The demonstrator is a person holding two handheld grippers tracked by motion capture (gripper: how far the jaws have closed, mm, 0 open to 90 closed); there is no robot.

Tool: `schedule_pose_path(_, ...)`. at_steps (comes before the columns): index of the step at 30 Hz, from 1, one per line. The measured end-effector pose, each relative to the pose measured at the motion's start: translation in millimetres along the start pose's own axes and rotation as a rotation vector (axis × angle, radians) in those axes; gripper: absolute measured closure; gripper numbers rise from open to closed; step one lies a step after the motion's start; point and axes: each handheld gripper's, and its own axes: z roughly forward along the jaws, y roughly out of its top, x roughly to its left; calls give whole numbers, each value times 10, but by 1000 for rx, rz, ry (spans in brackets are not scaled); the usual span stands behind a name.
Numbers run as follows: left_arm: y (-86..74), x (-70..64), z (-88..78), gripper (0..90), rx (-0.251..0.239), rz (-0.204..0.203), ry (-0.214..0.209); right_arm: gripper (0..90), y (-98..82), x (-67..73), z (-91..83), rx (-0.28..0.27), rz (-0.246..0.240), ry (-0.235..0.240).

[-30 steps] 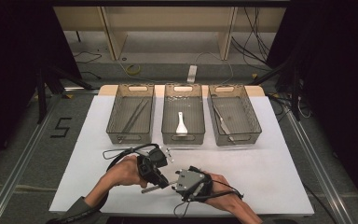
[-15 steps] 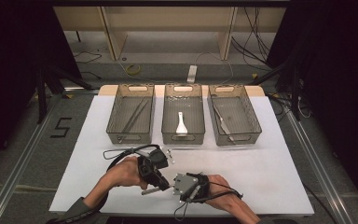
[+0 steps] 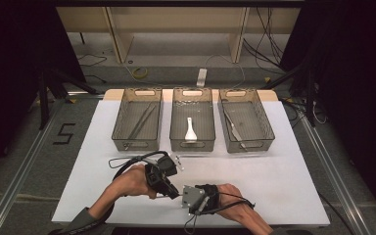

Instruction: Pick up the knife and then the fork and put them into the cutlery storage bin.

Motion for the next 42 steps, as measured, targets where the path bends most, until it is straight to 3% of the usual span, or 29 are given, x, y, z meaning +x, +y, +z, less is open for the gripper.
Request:
schedule_pose_path(3,-12,13,-22,723,-17,-7,25,882,-25,-24,-8,14,3,-7)
schedule_pose_path(5,-14,33,-61,617,-39,-13,52,882,-52,-52,-20,16,10,-13)
schedule_pose_path(8,-34,55,-125,512,-70,-14,94,882,-89,-97,-46,24,24,-48)
schedule_pose_path(12,-66,64,-221,342,-164,-39,166,882,-179,-173,-77,43,74,-84)
schedule_pose_path(16,-134,76,-292,265,-260,-38,227,882,-276,-273,-125,53,111,-111)
schedule_pose_path(19,-198,110,-342,239,-329,-53,254,882,-357,-348,-152,61,137,-125)
schedule_pose_path(22,-265,138,-366,219,-396,-70,254,881,-417,-402,-176,57,185,-144)
schedule_pose_path(25,-328,148,-372,205,-449,-86,288,881,-475,-452,-191,59,227,-161)
schedule_pose_path(28,-412,167,-389,199,-540,-115,309,881,-536,-512,-227,59,254,-167)
schedule_pose_path(30,-470,181,-401,200,-592,-134,300,881,-573,-547,-251,58,290,-173)
schedule_pose_path(32,-520,184,-409,198,-627,-156,265,881,-619,-594,-274,62,323,-185)
schedule_pose_path(37,-637,184,-363,177,-617,-164,284,881,-725,-696,-363,39,419,-198)
schedule_pose_path(42,-715,186,-348,173,-637,-160,311,881,-805,-763,-427,21,479,-212)
